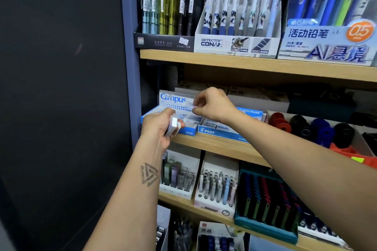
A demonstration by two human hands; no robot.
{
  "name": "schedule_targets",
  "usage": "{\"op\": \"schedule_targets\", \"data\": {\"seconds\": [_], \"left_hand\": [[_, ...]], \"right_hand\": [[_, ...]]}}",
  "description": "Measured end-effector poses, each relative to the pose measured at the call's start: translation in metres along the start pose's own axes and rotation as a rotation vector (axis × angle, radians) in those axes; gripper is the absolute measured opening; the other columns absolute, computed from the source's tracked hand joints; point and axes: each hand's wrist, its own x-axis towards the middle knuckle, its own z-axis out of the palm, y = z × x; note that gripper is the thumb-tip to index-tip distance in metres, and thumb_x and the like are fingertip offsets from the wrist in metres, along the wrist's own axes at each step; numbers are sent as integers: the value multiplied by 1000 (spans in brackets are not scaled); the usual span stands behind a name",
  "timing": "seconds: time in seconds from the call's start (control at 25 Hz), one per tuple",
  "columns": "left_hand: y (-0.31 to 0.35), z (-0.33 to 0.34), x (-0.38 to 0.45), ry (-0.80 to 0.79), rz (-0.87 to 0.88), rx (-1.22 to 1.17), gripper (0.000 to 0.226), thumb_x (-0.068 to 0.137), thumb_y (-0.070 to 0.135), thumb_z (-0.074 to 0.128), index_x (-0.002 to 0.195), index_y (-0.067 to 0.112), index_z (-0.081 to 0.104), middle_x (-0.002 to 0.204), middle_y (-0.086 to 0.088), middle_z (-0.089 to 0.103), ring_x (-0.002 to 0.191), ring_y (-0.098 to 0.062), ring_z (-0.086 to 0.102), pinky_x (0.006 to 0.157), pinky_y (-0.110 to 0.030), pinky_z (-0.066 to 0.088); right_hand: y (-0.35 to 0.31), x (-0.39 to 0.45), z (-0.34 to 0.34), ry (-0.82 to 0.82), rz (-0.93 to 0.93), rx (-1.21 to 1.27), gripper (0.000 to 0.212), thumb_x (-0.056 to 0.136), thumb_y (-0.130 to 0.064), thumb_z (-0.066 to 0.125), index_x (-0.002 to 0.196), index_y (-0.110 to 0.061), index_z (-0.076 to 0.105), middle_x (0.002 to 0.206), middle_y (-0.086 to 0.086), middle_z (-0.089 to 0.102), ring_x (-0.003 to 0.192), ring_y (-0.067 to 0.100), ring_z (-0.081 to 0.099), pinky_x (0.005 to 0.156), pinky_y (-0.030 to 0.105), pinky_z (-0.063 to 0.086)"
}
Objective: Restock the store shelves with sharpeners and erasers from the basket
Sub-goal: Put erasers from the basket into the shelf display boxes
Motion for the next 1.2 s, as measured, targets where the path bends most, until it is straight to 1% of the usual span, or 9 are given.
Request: {"op": "schedule_targets", "data": {"seconds": [0.2, 0.4, 0.52, 0.6, 0.68, 0.76, 0.88, 1.04, 1.2], "left_hand": [[7, -12, 4, 18, 14, -6, 19, 98, 9, 58, 114, 4, 67, 81, -24, 70, 42, -19, 63, 33, -16, 41], [7, -12, 4, -30, -13, -14, 17, 102, 6, 46, 112, -5, 55, 72, -20, 72, 42, -21, 62, 31, -15, 37], [4, -11, 1, -75, -20, 30, 13, 101, 7, 52, 103, -2, 61, 74, -16, 74, 44, -20, 63, 32, -15, 37], [3, -9, -3, -100, -4, 47, 11, 98, 6, 57, 102, 2, 66, 75, -15, 74, 44, -20, 63, 32, -15, 38], [2, -6, -7, -111, 15, 54, 12, 97, 4, 59, 106, 1, 67, 81, -19, 72, 42, -19, 63, 32, -15, 39], [2, -4, -11, -129, 30, 58, 15, 96, 2, 60, 110, -2, 65, 87, -22, 71, 40, -17, 62, 31, -15, 38], [-1, 4, -13, -150, 30, 80, 18, 95, 1, 61, 112, -4, 65, 99, -28, 70, 39, -18, 62, 31, -15, 38], [-5, 19, -17, -148, 13, 106, 14, 94, 4, 63, 103, -5, 61, 88, -28, 70, 36, -18, 58, 31, -14, 36], [-13, 30, -19, -192, -18, 100, 21, 91, 5, 68, 106, -9, 64, 83, -22, 72, 41, -18, 60, 31, -14, 35]], "right_hand": [[-10, 9, 17, -194, 33, -281, 6, 79, -15, 73, 78, -19, 69, 96, 5, 71, 91, 22, 65, 78, 34, 57], [-21, 10, 32, -178, 31, -406, 19, 86, -8, 61, 103, -13, 67, 110, 11, 60, 92, 28, 60, 72, 31, 48], [-16, 7, 35, -182, 58, -421, 20, 85, -7, 61, 103, -12, 68, 105, 11, 63, 88, 28, 60, 71, 32, 50], [-14, 8, 32, -137, 111, -252, 15, 83, -10, 65, 96, -10, 73, 97, 9, 69, 87, 25, 64, 73, 32, 54], [-17, 8, 19, -97, 254, 232, 16, 89, -16, 66, 97, -5, 75, 84, 9, 71, 75, 21, 66, 68, 30, 53], [-19, 1, 2, -209, 398, 661, 29, 95, -28, 65, 103, -1, 70, 80, 16, 73, 61, 20, 65, 57, 27, 52], [-15, -15, -16, -363, 389, 720, 23, 87, -19, 76, 98, 0, 70, 85, 22, 74, 61, 19, 67, 56, 24, 55], [4, -24, -38, -216, 341, 835, 12, 80, 2, 77, 91, 3, 72, 77, 14, 72, 71, 18, 70, 63, 22, 59], [22, -35, -56, -235, 253, 828, 20, 81, 15, 69, 94, 0, 71, 83, 12, 73, 83, 21, 70, 79, 29, 58]]}}
